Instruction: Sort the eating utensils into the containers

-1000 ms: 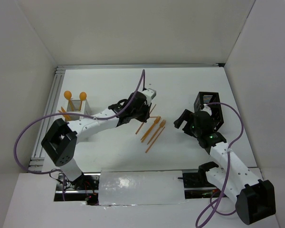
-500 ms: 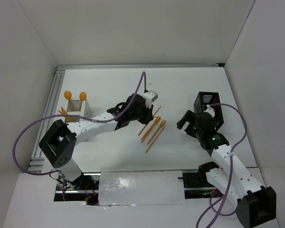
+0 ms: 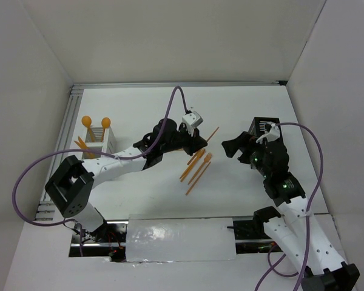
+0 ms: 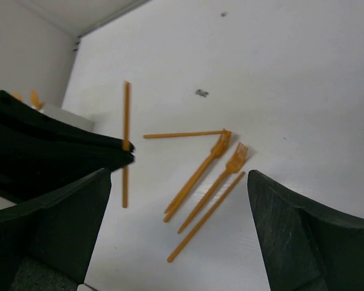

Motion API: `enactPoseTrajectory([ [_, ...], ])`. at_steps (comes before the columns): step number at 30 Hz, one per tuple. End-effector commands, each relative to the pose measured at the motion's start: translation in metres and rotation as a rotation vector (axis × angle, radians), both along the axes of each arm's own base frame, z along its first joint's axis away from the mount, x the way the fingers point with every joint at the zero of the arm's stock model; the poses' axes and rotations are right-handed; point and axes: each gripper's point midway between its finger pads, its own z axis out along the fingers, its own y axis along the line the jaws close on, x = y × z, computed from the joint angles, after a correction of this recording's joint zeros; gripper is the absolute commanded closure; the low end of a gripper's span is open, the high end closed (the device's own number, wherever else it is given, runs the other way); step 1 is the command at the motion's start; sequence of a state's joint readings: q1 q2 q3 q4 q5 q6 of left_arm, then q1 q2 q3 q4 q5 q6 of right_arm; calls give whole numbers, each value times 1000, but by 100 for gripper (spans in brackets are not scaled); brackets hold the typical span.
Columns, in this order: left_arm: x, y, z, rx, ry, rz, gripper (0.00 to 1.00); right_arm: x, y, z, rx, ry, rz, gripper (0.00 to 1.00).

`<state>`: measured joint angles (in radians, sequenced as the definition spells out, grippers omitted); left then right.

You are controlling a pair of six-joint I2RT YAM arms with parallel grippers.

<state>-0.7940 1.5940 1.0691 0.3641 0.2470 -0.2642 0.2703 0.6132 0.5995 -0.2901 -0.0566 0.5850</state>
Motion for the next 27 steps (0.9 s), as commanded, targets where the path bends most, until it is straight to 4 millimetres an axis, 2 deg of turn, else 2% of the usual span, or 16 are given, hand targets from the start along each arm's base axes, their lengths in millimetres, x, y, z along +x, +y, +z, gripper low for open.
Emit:
enactPoseTrajectory([
  [1,-19,-5,40,-128,-108,-126,96,1,17,64,44,-230,112,1],
  [4,-23,-6,42,-145,-94,-140,97,7,19,74,36,-252,115,3],
  [7,-27,-7,46,-168,-101,-151,96,14,30,84,77,-261,152,5],
  [11,-23,-7,51,-173,-97,-135,97,27,34,66,98,-182,143,10],
  [13,-25,-8,54,-183,-102,-145,96,30,37,70,110,-200,152,10],
  [14,-26,-8,56,-189,-102,-148,96,31,38,64,108,-193,154,11],
  [15,-24,-9,54,-186,-99,-145,96,32,39,61,117,-187,156,12],
  [16,-25,-10,48,-178,-80,-151,96,34,40,66,125,-208,158,13],
  [20,-27,-17,50,-183,-68,-182,96,41,45,61,126,-198,176,22],
  [21,-27,-19,46,-180,-59,-188,96,43,45,67,128,-213,177,30],
  [23,-27,-21,49,-188,-57,-190,95,47,46,64,122,-209,176,40],
  [24,-25,-23,49,-189,-55,-188,95,48,47,67,118,-216,182,52],
  [26,-24,-25,47,-186,-48,-191,94,52,49,64,107,-205,186,58],
  [27,-22,-25,52,-193,-55,-188,94,53,49,63,100,-197,187,61],
])
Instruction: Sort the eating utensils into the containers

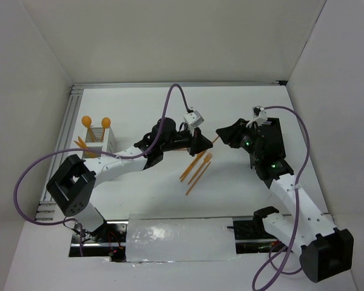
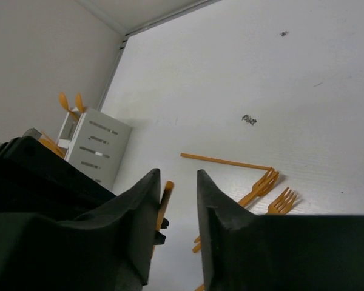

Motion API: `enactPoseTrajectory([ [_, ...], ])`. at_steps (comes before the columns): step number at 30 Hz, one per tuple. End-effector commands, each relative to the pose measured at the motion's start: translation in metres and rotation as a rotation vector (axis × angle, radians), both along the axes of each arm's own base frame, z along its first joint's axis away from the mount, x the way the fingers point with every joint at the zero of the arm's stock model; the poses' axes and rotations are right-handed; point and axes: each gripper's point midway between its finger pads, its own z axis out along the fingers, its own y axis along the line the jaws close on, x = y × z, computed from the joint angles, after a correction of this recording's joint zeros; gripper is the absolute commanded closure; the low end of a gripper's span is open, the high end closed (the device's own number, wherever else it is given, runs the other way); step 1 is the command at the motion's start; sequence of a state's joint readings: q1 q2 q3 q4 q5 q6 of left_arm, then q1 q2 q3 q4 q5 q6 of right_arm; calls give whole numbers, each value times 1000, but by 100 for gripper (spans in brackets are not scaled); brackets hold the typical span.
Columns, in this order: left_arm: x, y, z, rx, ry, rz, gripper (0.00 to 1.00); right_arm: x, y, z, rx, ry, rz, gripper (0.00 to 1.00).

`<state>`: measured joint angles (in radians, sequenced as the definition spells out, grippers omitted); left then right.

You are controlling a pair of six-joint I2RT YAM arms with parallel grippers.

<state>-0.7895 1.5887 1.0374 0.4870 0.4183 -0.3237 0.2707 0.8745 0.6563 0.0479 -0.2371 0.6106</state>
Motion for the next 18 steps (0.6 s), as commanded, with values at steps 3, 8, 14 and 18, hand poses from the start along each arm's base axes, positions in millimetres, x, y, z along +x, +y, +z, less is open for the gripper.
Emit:
enactPoseTrajectory([
  [3,6,-16,33,-71,-56,-37,89,11,5,20,-16,-58,6,95],
  [8,11,-14,22,-33,-25,-10,2,21,-13,28,-86,-62,-96,100],
  [14,28,28,23,-10,34,74,0,52,-80,67,-374,-119,-418,100],
  [18,38,72,29,-10,41,116,0,66,-128,99,-502,-138,-656,100],
])
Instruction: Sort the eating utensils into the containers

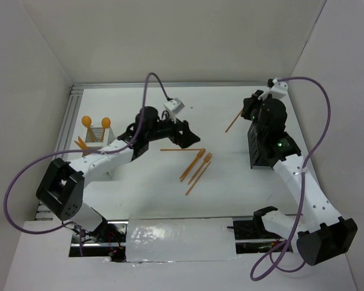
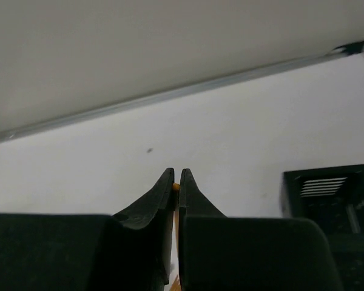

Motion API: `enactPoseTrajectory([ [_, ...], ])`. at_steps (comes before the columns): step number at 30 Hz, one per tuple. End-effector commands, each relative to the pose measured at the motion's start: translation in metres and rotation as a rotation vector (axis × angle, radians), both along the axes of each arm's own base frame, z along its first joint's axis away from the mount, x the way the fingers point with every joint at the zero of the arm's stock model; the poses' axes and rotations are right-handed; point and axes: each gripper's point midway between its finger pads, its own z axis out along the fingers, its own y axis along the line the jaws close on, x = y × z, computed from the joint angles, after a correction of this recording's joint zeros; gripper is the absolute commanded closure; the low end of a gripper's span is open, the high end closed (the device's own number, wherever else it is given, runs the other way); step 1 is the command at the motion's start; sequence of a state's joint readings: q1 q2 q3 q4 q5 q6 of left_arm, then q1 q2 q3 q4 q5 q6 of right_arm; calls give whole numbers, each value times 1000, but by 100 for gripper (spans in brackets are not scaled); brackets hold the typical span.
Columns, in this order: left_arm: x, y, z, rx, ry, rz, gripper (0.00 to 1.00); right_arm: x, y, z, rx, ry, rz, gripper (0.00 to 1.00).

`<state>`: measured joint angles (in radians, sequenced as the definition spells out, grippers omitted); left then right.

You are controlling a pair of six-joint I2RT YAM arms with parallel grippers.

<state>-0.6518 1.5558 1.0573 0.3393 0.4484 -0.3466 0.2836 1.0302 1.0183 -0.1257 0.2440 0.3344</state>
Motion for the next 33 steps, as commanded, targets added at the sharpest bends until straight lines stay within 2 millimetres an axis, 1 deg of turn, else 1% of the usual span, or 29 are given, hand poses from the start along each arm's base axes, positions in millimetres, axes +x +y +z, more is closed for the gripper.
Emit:
enactPoseTrajectory([
  [1,9,35,30,-40,-57,36,0,5,-66,29,-205,-14,-302,100],
  [2,14,45,19,-16,-26,68,0,12,-75,35,-215,-9,-343,100],
  [3,21,55,13,0,-15,110,0,15,-81,37,-236,-4,-363,100],
  [4,23,62,5,11,14,126,0,19,-89,34,-269,22,-393,100],
  [6,35,78,-9,34,59,198,0,23,-109,32,-288,39,-460,100],
  [7,40,87,-15,40,74,226,0,26,-114,33,-295,30,-480,100],
  [8,38,89,-25,52,90,232,0,27,-123,22,-305,53,-500,100],
  [9,40,92,-30,57,95,246,0,25,-143,21,-300,59,-544,100],
  [10,40,92,-33,61,96,248,0,28,-150,13,-290,73,-554,100],
  [11,41,91,-40,73,94,238,0,31,-156,10,-280,77,-544,100],
  [12,40,91,-45,82,100,229,0,29,-173,3,-270,94,-570,100],
  [14,40,88,-51,102,105,217,0,30,-178,-1,-264,97,-563,100],
  [15,42,85,-55,110,117,217,0,29,-184,-1,-265,100,-578,100],
  [17,44,86,-65,128,131,218,0,29,-188,1,-261,82,-580,100],
  [18,43,85,-67,126,132,214,0,30,-190,4,-261,71,-578,100],
  [19,42,83,-65,119,126,204,0,29,-193,0,-272,78,-583,100],
  [20,43,83,-70,121,127,202,0,31,-193,-3,-269,78,-572,100],
  [21,43,82,-71,122,133,200,0,33,-192,2,-267,58,-566,100],
  [22,42,82,-76,125,140,198,0,35,-193,-4,-265,66,-567,100],
  [23,43,82,-75,125,138,199,0,36,-192,-5,-261,65,-560,100],
  [24,44,82,-76,130,138,199,0,41,-188,-10,-257,68,-532,100],
  [25,44,83,-78,134,142,200,0,44,-187,-9,-252,57,-526,100],
  [26,45,82,-83,145,145,201,0,44,-187,-16,-251,71,-525,100],
  [27,46,84,-84,152,143,206,0,49,-185,-16,-249,54,-513,100],
  [29,48,85,-89,165,133,214,0,49,-187,-28,-252,66,-525,100],
  [30,47,86,-91,167,137,212,0,51,-189,-29,-252,66,-528,100],
  [31,47,86,-92,175,124,207,0,51,-189,-35,-255,74,-527,98],
  [32,46,85,-95,181,116,189,0,52,-186,-37,-256,69,-509,98],
  [33,46,85,-98,192,105,177,0,53,-184,-43,-257,80,-496,96],
])
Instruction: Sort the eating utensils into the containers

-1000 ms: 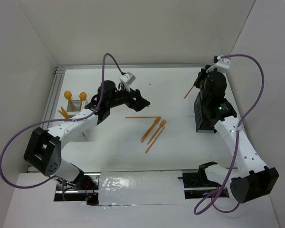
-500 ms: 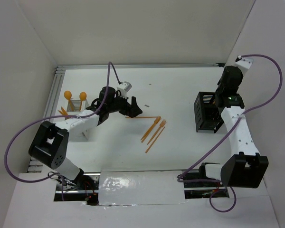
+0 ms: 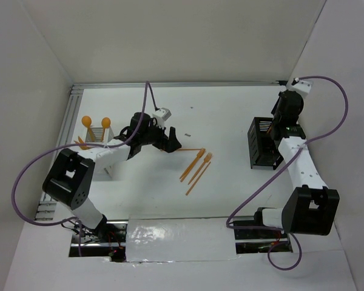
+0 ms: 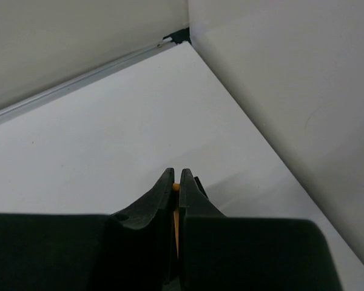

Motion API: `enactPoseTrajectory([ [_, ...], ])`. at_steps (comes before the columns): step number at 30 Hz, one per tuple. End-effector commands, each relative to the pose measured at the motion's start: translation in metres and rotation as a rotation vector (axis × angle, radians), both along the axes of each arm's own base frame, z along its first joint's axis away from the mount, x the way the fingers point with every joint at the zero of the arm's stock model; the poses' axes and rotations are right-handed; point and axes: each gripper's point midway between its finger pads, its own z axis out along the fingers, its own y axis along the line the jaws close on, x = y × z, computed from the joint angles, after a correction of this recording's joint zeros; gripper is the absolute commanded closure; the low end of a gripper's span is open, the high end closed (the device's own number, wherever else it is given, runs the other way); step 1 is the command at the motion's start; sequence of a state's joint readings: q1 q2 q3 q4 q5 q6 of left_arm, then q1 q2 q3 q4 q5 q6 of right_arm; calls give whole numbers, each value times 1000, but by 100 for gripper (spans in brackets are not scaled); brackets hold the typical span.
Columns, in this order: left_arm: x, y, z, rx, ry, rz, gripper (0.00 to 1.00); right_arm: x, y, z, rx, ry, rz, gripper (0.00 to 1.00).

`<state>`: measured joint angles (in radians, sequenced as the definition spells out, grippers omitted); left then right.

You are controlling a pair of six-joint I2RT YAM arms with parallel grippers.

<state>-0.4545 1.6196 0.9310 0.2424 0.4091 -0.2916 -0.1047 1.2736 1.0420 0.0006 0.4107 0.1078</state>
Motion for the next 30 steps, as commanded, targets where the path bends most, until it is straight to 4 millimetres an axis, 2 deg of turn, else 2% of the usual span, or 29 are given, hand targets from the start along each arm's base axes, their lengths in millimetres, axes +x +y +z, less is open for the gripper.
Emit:
enactPoseTrajectory([
  [1,7,-3,-5,44,-100,-82,0,11,6,7,-6,-60,54,94],
  [3,8,-7,-8,78,-142,-166,3,11,11,7,1,-56,83,82],
  [4,13,-6,-18,136,-183,-214,6,11,14,3,10,-44,102,77],
  [6,18,-8,-19,174,-199,-260,7,9,17,5,24,-46,116,54],
  [7,20,-8,-30,213,-211,-294,9,8,23,0,41,-29,141,41],
  [8,23,-10,-27,227,-221,-312,9,6,26,7,50,-42,151,27],
  [10,23,-12,-37,262,-244,-374,12,3,34,6,83,-21,189,18],
  [11,25,-14,-36,275,-257,-393,13,0,37,15,84,-36,203,14],
  [12,23,-14,-41,292,-248,-410,14,-1,39,11,94,-23,212,12],
  [16,33,-17,-57,377,-290,-460,20,-15,49,28,111,-48,254,6],
  [18,28,-12,-75,447,-248,-507,28,-28,51,49,106,-100,254,4],
  [20,26,-12,-81,485,-239,-538,32,-30,53,49,114,-101,265,3],
  [21,23,-9,-88,505,-225,-561,34,-35,54,60,113,-125,265,2],
  [24,18,-5,-106,561,-216,-579,37,-41,59,69,119,-139,285,0],
  [27,17,0,-120,596,-189,-583,46,-43,63,73,127,-151,305,0],
  [28,20,-3,-117,593,-188,-583,48,-46,65,77,130,-164,316,0],
  [30,17,-3,-123,595,-157,-592,49,-49,66,81,129,-177,317,0],
])
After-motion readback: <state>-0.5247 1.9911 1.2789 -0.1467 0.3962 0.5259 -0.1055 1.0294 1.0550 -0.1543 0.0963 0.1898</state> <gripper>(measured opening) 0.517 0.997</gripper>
